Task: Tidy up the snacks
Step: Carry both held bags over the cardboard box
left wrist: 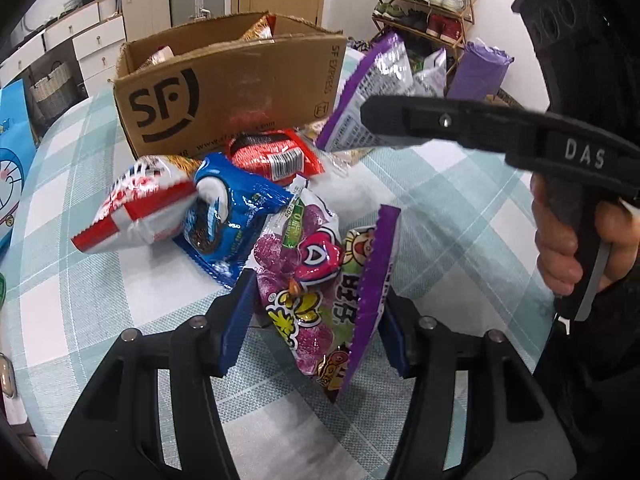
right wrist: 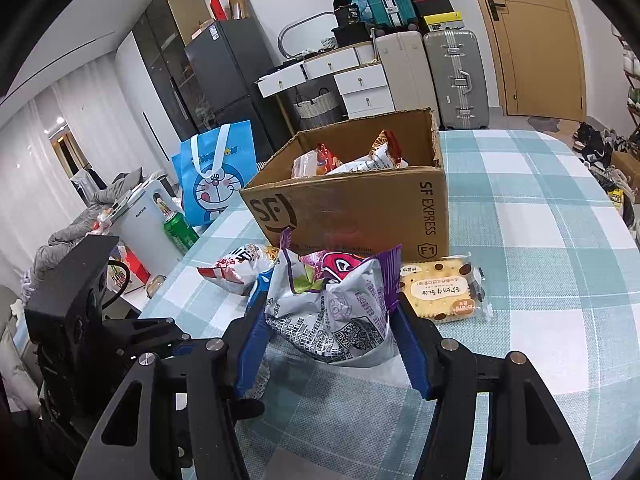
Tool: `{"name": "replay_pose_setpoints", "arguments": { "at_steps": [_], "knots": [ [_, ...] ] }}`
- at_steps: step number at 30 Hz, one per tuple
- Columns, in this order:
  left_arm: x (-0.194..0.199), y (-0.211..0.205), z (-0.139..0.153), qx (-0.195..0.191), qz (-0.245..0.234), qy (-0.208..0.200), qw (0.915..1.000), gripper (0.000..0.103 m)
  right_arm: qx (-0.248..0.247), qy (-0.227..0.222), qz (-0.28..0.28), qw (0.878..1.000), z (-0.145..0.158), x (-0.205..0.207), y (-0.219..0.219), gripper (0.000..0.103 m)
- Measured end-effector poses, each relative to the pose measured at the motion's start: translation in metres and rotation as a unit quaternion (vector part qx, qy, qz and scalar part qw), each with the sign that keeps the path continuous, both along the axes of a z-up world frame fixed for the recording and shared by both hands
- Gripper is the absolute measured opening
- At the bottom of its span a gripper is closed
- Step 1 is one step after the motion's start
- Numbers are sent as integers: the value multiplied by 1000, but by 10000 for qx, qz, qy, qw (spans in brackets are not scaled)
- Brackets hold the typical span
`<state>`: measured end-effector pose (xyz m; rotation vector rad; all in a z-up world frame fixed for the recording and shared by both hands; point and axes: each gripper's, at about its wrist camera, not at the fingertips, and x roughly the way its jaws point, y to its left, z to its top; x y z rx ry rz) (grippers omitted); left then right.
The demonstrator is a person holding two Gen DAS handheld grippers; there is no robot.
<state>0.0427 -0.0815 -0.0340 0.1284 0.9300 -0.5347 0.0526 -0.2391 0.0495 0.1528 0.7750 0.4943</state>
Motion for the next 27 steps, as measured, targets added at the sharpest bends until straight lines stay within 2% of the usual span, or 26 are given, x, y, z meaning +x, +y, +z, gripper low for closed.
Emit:
{"name": "replay_pose_setpoints", "arguments": {
  "at_steps": [8,16,27],
  "knots": [
    [0,18,23,-255,286,-246,9990,54,52,-64,15,10000,4,-1,-1,59],
    [6,47,47,-605,913,-565,9924,54,79,-147,29,9999,10,-3,-3,59],
    [10,69,76,-695,1329,-999,9836,54,62,-339,60,9994,26,-4,-1,59]
  ]
}}
